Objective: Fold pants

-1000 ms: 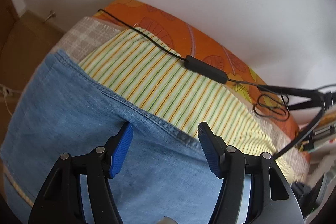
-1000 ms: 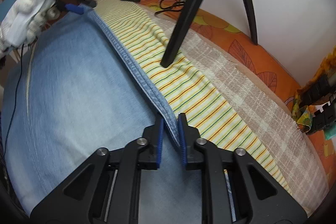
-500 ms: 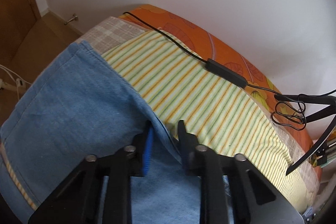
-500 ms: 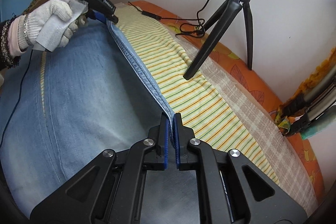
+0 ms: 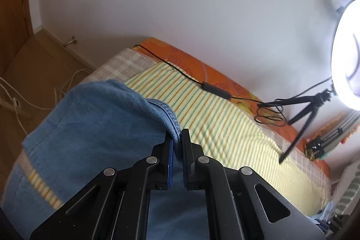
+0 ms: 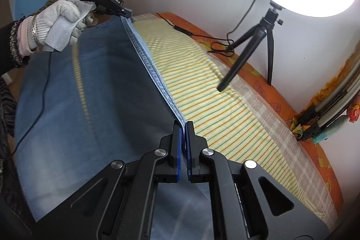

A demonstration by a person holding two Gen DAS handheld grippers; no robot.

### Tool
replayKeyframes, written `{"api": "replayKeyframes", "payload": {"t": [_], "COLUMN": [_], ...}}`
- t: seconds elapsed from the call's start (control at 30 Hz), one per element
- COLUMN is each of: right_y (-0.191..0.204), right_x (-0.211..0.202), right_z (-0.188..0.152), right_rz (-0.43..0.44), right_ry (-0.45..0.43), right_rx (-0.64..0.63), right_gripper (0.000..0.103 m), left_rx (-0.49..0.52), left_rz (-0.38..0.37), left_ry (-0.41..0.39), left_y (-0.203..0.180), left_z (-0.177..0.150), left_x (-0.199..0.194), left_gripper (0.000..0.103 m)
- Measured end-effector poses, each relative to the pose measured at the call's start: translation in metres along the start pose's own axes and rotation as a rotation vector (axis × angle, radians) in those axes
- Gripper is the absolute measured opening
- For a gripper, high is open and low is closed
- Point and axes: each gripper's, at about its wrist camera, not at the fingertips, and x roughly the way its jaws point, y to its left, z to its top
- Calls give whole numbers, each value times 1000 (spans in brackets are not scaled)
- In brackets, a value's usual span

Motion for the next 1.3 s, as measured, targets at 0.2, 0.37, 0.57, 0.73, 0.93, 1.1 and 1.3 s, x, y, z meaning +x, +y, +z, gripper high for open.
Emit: {"api": "replayKeyframes", "payload": {"t": [0.2, 0.37, 0.57, 0.73, 0.93, 1.1, 1.3], "right_y": [46, 85, 132, 166, 192, 203, 205], "right_x": [-43, -76, -102, -107, -100, -84, -74], "right_z": [-9, -26, -52, -74, -96, -107, -113], "right_rz": [14, 46, 97, 134, 179, 209, 225], "right_ry": [-26, -24, 15, 78, 126, 172, 216], "right_rx": [-28, -52, -96, -136, -156, -177, -189], "right_gripper": [4, 4, 4, 4, 4, 4, 4], "left_rx": [-20, -26, -1, -22, -38, -20, -18], "left_rz": [-48, -80, -56, -41, -17, 35, 119], "left_ry": [-41, -62, -76, -42, -10, -13, -94], "left_y": [23, 41, 64, 91, 114, 125, 138], "left_z": [-26, -53, -104, -151, -185, -201, -203], "left_x": [-55, -100, -146, -160, -164, -171, -195], "left_gripper": [4, 4, 4, 4, 4, 13, 31]}}
